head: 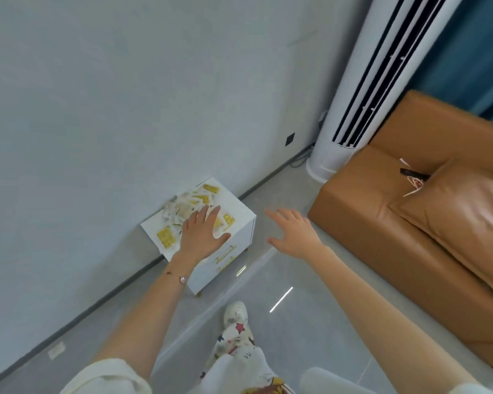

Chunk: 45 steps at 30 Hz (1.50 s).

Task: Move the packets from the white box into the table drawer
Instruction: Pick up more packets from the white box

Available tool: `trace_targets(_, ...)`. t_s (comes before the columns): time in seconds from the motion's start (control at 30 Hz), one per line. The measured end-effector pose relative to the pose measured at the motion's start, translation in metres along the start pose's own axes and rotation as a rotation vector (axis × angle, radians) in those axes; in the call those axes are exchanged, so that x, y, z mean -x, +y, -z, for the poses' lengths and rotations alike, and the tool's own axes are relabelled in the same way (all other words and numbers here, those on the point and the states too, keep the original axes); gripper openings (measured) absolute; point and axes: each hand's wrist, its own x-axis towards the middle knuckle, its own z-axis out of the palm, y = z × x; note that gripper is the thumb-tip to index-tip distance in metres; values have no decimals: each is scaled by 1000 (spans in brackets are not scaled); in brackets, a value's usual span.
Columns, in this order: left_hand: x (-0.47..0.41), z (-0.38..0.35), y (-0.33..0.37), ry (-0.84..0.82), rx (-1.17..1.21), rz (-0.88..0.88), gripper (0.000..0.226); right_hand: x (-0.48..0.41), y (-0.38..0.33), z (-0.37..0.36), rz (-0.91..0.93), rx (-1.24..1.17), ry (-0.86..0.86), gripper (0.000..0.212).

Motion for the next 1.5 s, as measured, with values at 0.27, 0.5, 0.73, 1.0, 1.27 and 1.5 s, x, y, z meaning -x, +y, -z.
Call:
trace_targets(0.27, -94, 3, -59, -64, 59, 157, 79, -137, -19, 16, 69, 24, -45, 71)
trace_targets(0.5, -114, -20, -121, -146, 365, 412, 78, -228, -37, -23, 125, 49, -182, 69)
trace_targets(0.73, -123, -110, -174, -152, 691, 777, 79, -313, -42, -146, 34, -71, -455, 72)
trace_targets(1.0, -145, -262, -207, -94, 825, 1122, 87, -387, 9, -295, -190, -215, -527, 84)
trace_targets(1.27, -154, -338, -198, 38, 373, 1153, 98, -413, 34, -356, -268, -261, -449, 99)
trace_targets(1.5, -173, -343, -191, 182, 593, 1300, 87, -427, 25, -367, -361, -246, -436, 100)
